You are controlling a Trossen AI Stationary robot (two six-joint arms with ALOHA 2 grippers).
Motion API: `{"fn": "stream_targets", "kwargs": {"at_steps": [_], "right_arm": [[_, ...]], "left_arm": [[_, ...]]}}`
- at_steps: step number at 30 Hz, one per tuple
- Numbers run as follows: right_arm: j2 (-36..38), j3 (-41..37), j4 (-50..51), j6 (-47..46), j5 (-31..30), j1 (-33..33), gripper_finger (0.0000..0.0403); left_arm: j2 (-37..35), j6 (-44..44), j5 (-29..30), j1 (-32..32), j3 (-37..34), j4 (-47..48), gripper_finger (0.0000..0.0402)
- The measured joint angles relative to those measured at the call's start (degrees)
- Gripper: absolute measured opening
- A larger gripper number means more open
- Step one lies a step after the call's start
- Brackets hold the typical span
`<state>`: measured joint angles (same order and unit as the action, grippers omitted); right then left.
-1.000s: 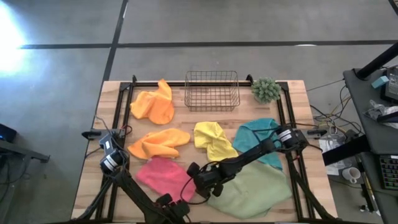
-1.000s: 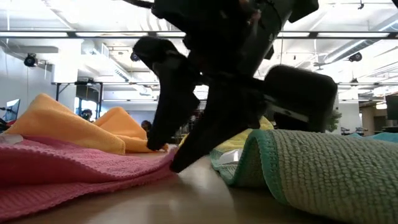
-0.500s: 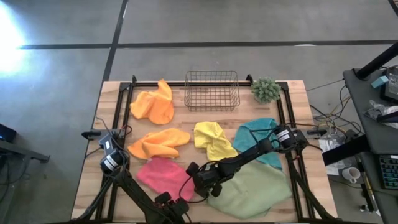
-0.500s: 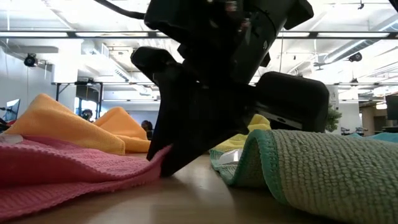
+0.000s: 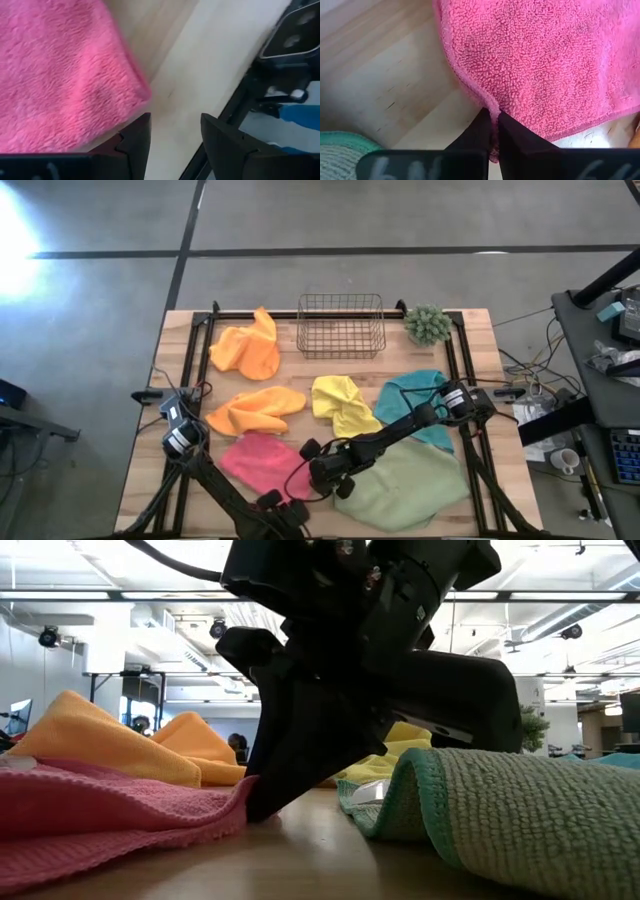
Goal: Fold microfiber towels
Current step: Fold the pink microfiber cloth
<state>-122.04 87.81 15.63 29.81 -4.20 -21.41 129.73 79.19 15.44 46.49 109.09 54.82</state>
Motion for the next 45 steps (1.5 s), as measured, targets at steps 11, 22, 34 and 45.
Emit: {"fn": "stream_targets", "kwargs": {"at_steps": [11,22,34,45], "right_arm": [[0.0,0.0,0.5,-0.9,0.0,0.0,0.0009],[0.0,0.0,0.7,-3.0,0.0,0.0,0.0009],[0.0,0.0,1.0,-4.4,0.1,-0.1,0.0009],[0.0,0.0,1.4,-4.5,0.1,-0.1,0.0009]], "left_arm": [[0.0,-1.7,-0.3,-1.0,-0.7,-0.6,0.0158],[-0.4,-1.4,-13.7,-3.8,-0.1,-0.8,0.0202],[-1.3,-2.1,-7.6,-3.8,0.9,2.4,0.0164],[-1.3,-4.9,-5.4,-6.0,0.6,5.1,0.0133]]}}
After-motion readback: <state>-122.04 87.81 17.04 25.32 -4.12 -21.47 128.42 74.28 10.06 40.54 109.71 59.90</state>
